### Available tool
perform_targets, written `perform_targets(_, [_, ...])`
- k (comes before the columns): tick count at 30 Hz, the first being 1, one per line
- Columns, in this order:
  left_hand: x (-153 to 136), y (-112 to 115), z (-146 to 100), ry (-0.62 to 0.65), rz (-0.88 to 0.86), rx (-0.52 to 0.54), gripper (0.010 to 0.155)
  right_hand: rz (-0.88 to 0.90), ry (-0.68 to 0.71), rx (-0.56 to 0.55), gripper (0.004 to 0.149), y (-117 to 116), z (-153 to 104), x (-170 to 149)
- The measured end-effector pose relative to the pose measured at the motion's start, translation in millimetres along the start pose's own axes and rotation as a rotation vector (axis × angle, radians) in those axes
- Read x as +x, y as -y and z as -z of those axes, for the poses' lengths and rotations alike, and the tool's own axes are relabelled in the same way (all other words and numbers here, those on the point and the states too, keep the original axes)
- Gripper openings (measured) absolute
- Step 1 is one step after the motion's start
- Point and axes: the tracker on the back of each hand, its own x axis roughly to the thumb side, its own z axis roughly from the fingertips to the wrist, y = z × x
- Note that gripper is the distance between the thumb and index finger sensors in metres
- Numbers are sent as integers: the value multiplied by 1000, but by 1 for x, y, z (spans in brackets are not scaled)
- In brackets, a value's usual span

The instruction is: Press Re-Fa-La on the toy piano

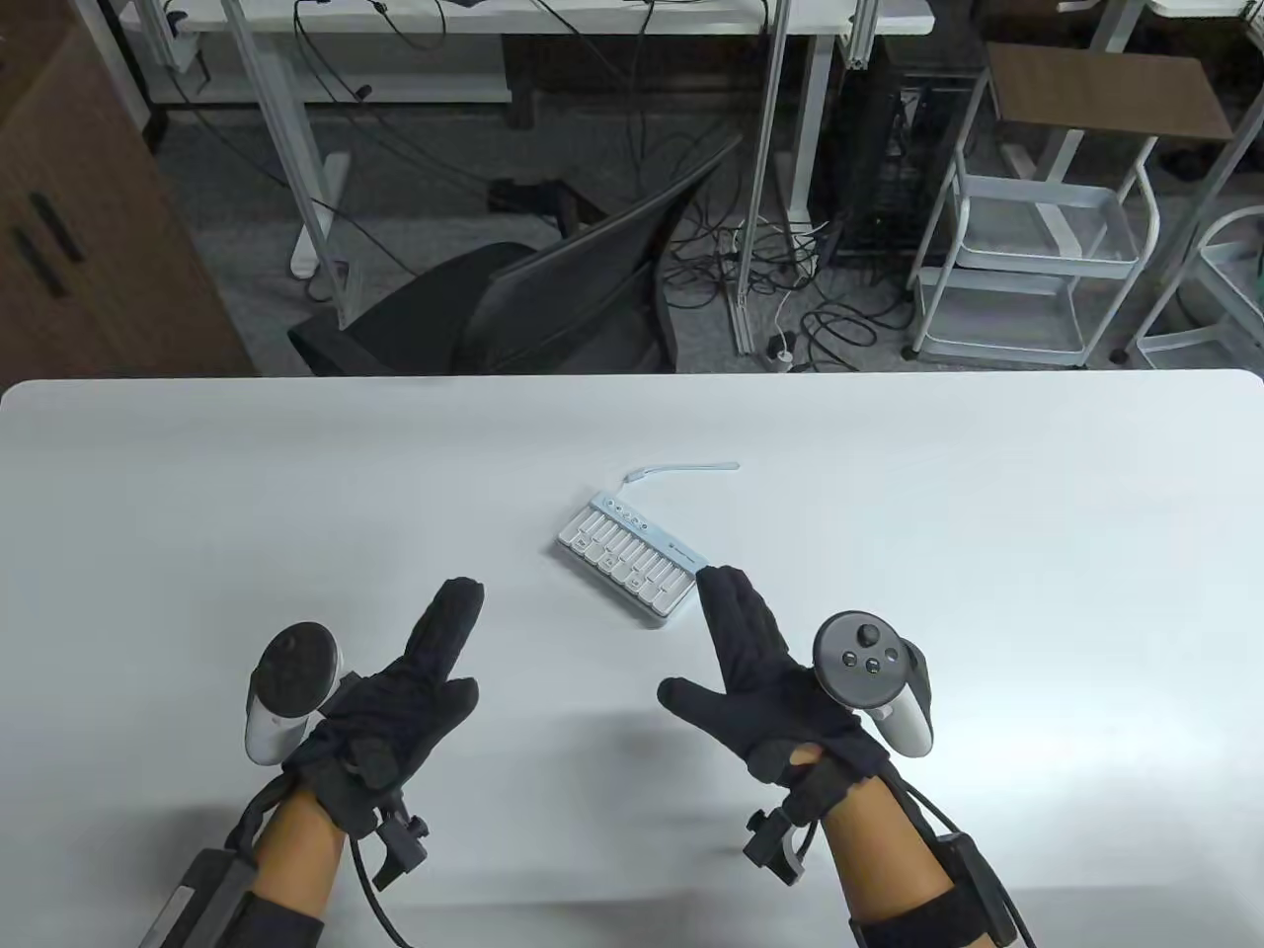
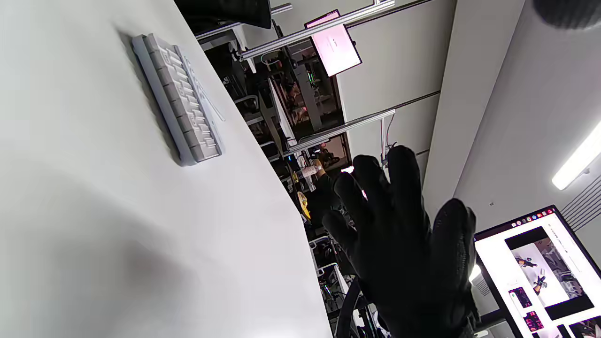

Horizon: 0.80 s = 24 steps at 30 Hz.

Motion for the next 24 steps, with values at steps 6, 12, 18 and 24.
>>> perform_targets(6, [1, 0, 0, 9, 4, 2, 93, -3, -8, 2, 98, 0, 0, -2])
perform_targets(12, [2, -1, 0, 17, 4, 6, 93, -9, -19, 7, 98, -1, 0, -3])
perform_targets(18, [1, -2, 0, 15, 4, 7, 93, -9, -33, 15, 98, -2, 1, -6])
perform_targets(24, [1, -2, 1, 9, 9, 4, 93, -20, -53, 4, 97, -3, 3, -5])
